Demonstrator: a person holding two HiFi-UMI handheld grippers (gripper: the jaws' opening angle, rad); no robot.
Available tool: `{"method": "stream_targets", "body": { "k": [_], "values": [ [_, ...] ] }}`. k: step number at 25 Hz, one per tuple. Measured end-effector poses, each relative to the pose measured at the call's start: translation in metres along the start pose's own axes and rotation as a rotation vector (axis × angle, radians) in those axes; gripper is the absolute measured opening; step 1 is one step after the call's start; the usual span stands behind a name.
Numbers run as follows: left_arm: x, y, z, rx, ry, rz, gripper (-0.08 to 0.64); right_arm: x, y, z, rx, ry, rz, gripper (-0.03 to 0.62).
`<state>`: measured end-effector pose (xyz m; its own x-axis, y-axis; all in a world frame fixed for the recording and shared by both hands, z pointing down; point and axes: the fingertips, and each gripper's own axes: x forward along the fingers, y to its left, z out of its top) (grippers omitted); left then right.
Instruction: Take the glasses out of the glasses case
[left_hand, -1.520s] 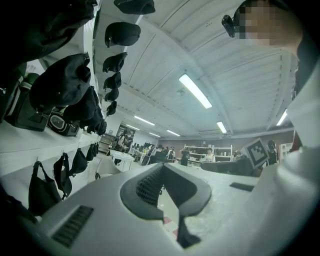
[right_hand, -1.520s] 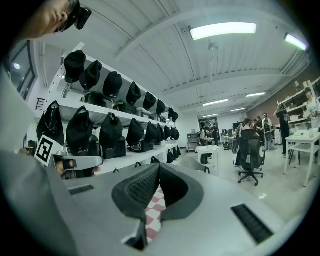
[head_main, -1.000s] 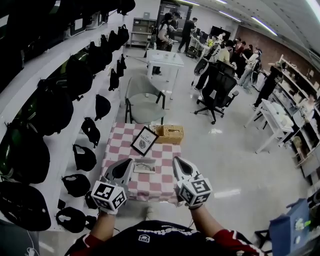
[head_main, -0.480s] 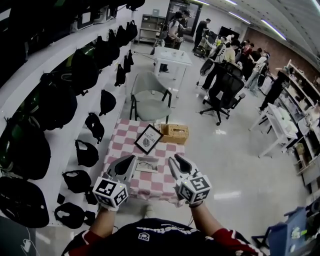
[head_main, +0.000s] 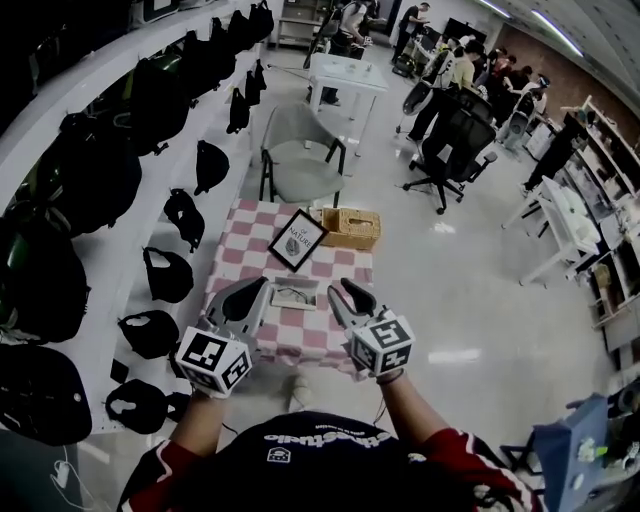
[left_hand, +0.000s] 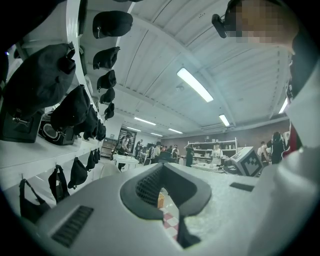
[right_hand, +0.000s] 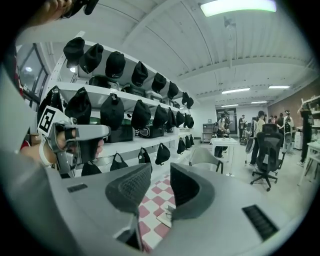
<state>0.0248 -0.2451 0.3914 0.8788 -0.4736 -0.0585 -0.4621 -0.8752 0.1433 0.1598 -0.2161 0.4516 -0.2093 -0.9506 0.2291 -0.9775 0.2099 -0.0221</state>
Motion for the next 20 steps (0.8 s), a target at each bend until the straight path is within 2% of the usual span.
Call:
{"method": "stream_targets", "body": {
  "k": [13,20],
  "values": [
    [0.002,0.015,-0.017,-0.017,0.038,0.079,0.005,0.041,-0.016,-0.075,0.027,0.171,0.056,0.109],
    [0.015,0.019,-0.029,-0.021,0.065,0.113,0.005,0.066,-0.022,-0.116,-0.011,0.259,0.113,0.109]
  ]
}}
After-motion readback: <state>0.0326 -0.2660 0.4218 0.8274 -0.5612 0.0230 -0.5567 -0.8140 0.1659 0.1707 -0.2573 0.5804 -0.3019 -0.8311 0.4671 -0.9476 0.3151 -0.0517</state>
